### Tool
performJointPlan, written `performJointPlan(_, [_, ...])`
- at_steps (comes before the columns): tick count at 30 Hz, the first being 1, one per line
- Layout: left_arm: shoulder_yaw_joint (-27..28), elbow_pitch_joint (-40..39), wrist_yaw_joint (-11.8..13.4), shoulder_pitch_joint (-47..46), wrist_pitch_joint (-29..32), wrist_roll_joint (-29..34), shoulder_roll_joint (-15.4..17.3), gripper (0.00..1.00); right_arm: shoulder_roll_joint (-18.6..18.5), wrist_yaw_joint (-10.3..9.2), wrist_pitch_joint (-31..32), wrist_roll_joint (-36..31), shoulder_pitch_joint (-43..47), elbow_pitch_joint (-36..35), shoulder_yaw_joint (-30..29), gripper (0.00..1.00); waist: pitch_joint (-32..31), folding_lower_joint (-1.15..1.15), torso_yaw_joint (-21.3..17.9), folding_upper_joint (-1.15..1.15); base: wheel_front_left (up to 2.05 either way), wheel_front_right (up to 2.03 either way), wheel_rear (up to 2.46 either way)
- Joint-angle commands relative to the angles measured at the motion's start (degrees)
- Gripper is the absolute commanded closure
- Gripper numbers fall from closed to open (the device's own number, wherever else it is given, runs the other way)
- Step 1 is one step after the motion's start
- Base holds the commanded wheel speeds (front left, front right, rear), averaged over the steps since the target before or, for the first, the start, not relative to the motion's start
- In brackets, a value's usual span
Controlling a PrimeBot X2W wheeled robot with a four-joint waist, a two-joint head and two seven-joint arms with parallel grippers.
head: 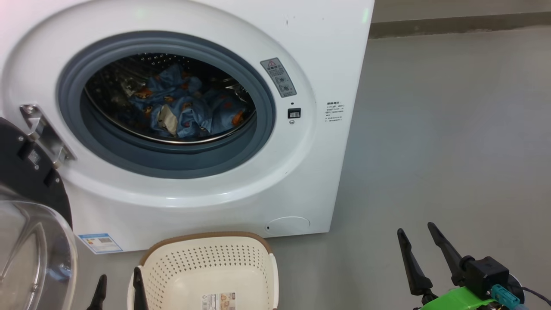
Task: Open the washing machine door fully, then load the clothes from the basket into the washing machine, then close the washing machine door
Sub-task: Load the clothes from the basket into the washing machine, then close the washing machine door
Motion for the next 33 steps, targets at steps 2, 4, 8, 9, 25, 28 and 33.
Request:
performJointPlan(2, [1.6,-1.9,0.7,0.1,-0.5,-0.5,0.9,0.00,-0.4,0.09,-0.3,-0.4,-0.9,-1.1,1.6,0.00,-0.5,0.00,0.4,0.00,0.00,0.00,0.00])
performJointPlan(4, [1.6,-2.1,0.9,0.7,-0.5,-0.6,0.9,0.00,-0.5,0.09,-0.3,-0.3,-0.8,-1.0,1.7,0.00,-0.8,0.00,0.5,0.00,0.00,0.00,0.00])
performJointPlan(8, [1.9,-2.5,1.0,1.4,-0.5,-0.6,0.9,0.00,-0.6,0.09,-0.3,-0.1,-0.5,-0.9,1.9,0.00,-1.2,0.00,0.7,0.00,0.00,0.00,0.00])
performJointPlan(9, [2.0,-2.6,1.0,1.6,-0.5,-0.5,0.9,0.00,-0.7,0.09,-0.3,-0.1,-0.5,-0.8,1.9,0.00,-1.3,0.00,0.7,0.00,0.00,0.00,0.00])
performJointPlan(25, [2.7,-3.2,1.6,1.9,-0.5,-0.4,0.9,0.00,-0.7,0.09,-0.3,0.0,-0.2,-1.2,1.9,0.00,-1.1,0.00,0.7,0.00,-0.12,0.12,0.00])
performJointPlan(28, [2.5,-3.3,1.9,1.9,-0.5,-0.5,0.9,0.00,-0.7,0.09,-0.3,-0.1,-0.2,-1.2,1.7,0.00,-0.9,0.00,0.7,0.00,-1.91,1.91,0.00])
performJointPlan(33, [2.7,-3.8,1.8,1.9,-0.5,-0.6,0.9,0.00,-0.7,0.09,-0.3,-0.1,-0.3,-1.2,1.7,0.00,-0.8,0.00,0.7,0.00,-1.83,1.83,0.00])
